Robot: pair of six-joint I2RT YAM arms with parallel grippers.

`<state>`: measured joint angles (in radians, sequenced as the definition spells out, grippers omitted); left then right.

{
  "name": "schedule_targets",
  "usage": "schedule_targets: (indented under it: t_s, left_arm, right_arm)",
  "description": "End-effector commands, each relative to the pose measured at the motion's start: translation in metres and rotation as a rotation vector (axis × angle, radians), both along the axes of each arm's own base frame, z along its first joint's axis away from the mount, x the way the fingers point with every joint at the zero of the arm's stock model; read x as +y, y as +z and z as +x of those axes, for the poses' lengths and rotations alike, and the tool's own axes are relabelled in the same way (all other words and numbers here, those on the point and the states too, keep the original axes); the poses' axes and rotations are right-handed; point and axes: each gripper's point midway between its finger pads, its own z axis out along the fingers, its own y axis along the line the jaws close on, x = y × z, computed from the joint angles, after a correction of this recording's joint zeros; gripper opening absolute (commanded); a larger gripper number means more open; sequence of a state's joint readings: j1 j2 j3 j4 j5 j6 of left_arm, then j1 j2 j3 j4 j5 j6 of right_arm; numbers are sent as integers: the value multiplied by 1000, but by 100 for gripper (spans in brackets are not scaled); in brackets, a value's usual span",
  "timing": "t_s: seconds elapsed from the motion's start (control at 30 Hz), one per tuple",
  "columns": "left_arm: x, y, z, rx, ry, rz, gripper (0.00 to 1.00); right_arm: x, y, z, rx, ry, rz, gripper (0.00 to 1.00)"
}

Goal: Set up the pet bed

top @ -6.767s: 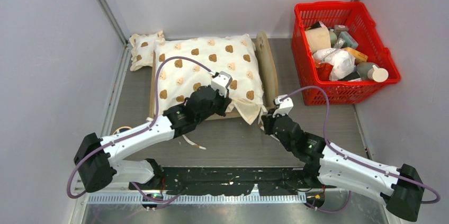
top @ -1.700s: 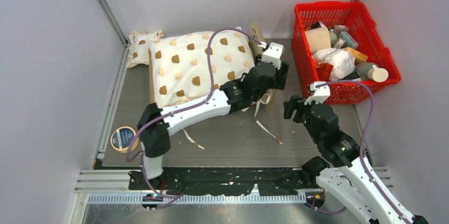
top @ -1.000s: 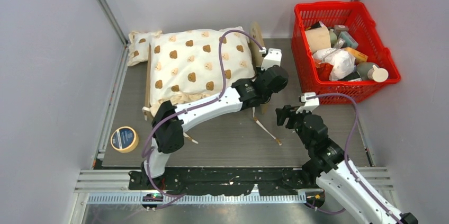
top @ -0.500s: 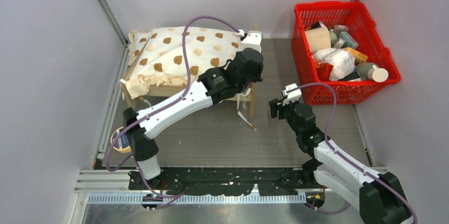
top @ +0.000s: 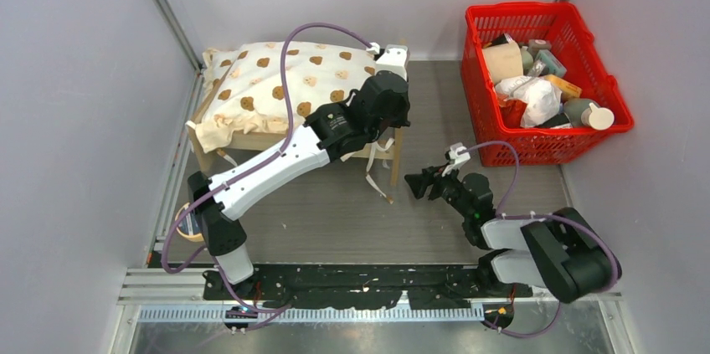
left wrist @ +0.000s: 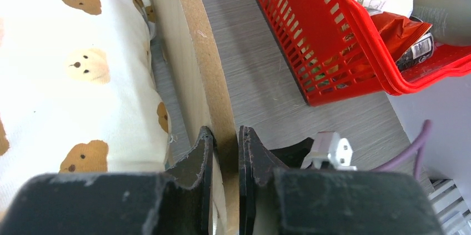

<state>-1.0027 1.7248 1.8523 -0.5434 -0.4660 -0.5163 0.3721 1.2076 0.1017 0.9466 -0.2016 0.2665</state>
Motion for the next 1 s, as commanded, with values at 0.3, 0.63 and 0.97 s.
schedule_targets:
  t_s: [0.3, 0.63, 0.97]
  left_arm:
    - [17, 112, 7, -190, 31, -255, 0]
    - [19, 114, 8, -184, 35, -271, 0]
    - [20, 114, 9, -178, 42, -289, 0]
  right_arm:
    - [65, 47, 1, -411, 347, 3, 72]
    - [90, 38, 15, -505, 461, -92, 73]
    - [109, 44, 15, -468, 517, -12, 68]
